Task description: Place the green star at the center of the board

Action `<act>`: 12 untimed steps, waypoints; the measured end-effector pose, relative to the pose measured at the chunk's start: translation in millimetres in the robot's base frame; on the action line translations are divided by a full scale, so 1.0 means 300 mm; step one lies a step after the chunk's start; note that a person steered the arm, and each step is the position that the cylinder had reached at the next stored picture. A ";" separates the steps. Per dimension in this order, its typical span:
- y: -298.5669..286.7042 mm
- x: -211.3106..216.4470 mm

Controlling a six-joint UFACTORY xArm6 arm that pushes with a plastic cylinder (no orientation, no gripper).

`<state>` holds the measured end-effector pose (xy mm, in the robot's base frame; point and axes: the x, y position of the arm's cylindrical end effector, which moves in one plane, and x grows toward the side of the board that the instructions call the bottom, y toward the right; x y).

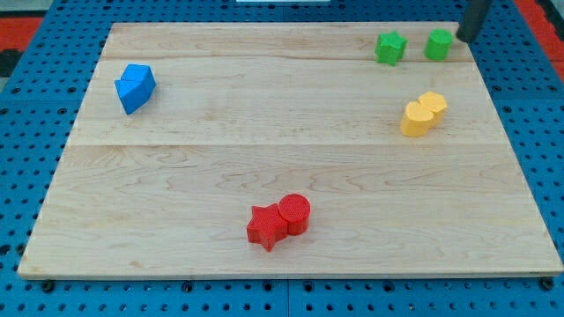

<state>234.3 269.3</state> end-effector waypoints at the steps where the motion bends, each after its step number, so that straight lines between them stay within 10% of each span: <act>1: -0.181 0.019; 7: -0.841 0.274; 12: -0.635 0.362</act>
<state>342.9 78.7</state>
